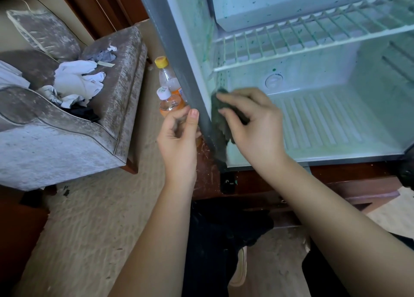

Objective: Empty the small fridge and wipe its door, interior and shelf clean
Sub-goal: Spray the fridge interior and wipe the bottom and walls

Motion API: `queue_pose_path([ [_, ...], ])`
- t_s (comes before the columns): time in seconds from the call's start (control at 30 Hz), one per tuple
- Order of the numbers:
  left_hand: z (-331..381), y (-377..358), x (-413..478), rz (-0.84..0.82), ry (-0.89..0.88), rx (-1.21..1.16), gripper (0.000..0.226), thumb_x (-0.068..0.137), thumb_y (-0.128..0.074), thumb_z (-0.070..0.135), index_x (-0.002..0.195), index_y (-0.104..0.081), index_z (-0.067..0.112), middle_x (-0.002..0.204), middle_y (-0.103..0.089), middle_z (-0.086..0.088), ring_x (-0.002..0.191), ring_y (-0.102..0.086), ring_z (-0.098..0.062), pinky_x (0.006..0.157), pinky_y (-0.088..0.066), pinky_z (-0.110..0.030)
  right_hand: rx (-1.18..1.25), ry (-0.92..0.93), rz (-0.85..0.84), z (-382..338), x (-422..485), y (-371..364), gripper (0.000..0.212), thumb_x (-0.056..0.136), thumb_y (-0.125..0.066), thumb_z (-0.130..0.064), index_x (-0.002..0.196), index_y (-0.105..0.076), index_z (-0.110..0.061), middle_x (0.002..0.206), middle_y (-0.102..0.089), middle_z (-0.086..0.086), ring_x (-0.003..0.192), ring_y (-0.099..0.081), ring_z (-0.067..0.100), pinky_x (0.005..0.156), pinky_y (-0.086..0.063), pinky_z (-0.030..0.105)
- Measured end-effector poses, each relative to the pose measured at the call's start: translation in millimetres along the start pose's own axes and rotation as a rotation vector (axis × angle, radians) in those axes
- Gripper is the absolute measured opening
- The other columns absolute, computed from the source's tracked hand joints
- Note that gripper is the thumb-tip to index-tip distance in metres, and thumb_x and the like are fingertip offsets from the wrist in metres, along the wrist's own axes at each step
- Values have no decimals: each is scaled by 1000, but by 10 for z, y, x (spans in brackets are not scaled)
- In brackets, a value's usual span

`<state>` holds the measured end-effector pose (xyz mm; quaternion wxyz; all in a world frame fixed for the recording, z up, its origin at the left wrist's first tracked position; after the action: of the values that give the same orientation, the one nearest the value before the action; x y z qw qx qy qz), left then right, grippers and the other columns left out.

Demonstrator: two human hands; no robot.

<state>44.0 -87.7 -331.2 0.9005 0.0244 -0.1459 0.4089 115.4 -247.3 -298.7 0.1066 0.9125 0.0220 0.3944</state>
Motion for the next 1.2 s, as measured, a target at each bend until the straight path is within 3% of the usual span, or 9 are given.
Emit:
queue_pose_path([
  [0.17, -32, 5, 19, -33, 17, -6, 10, 88, -65, 24, 95, -66, 17, 94, -70, 3, 88, -64, -19, 75, -58, -35, 44, 96, 117, -274, 240, -32, 30, 88, -58, 2, 115, -68, -4, 111, -64, 11, 105, -61, 20, 94, -45, 20],
  [0.33, -5, 3, 34, -25, 3, 14, 3, 93, -63, 18, 92, -65, 16, 90, -67, 3, 86, -63, -19, 71, -57, -32, -10, 27, -59, 228, -295, -169, 33, 84, -60, 6, 115, -69, -3, 104, -63, 13, 98, -62, 20, 91, -47, 17],
  [0.4, -2, -11, 12, -11, 6, 9, 3, 93, -62, 17, 91, -65, 17, 90, -67, 4, 88, -63, -21, 70, -57, -30, -62, -13, -153, 395, -435, -213, 30, 82, -64, 5, 110, -71, -4, 102, -66, 11, 94, -65, 22, 87, -53, 27],
  [0.5, -23, -15, -4, -7, 15, -12, 3, 92, -64, 22, 91, -64, 18, 93, -66, 0, 91, -62, -24, 72, -57, -29, -49, -86, -121, 365, -374, -159, 24, 81, -68, 2, 103, -74, -6, 101, -69, 8, 92, -67, 20, 84, -54, 29],
  [0.67, -44, -7, 3, -18, 25, -34, 23, 80, -69, 38, 91, -66, 17, 89, -64, -1, 88, -59, -20, 85, -53, -46, 115, 53, 135, -305, 157, 108, 25, 88, -65, -4, 113, -69, -3, 118, -66, 9, 113, -60, 15, 100, -43, 19],
  [0.8, -80, 1, 36, -65, 19, -35, 27, 80, -69, 39, 93, -68, 16, 93, -66, -4, 92, -57, -21, 97, -44, -58, 165, 36, 55, -395, 143, -130, 38, 90, -60, -3, 128, -58, -1, 137, -53, 13, 130, -48, 20, 110, -36, 27],
  [0.97, -73, -11, 17, -39, 53, -8, 25, 84, -65, 34, 93, -64, 11, 89, -63, -9, 85, -57, -24, 74, -53, -35, 19, 15, -52, 66, -286, -183, 33, 85, -59, 4, 117, -66, 1, 120, -61, 15, 114, -59, 27, 100, -45, 29],
  [1.07, -78, -15, -10, -37, 56, 4, 28, 85, -64, 34, 97, -65, 9, 94, -64, -14, 87, -59, -26, 75, -55, -37, -45, -76, -146, 225, -326, -174, 30, 81, -64, 3, 109, -71, -3, 107, -65, 11, 100, -65, 24, 89, -48, 26],
  [1.2, -81, -6, -7, -30, 53, -19, 30, 82, -69, 40, 94, -67, 13, 90, -64, -9, 86, -56, -25, 82, -50, -46, 38, -24, -1, -132, -28, 69, 26, 84, -66, -2, 109, -69, -5, 103, -68, 5, 96, -61, 11, 85, -42, 9],
])
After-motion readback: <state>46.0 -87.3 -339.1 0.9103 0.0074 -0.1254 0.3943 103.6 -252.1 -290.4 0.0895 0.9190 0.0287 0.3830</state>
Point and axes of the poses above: each hand's wrist, its own x-axis towards the middle knuckle, its own y-axis out of the back of the hand, z = x × y, the point moved 8 cm from there along x, towards the middle knuckle
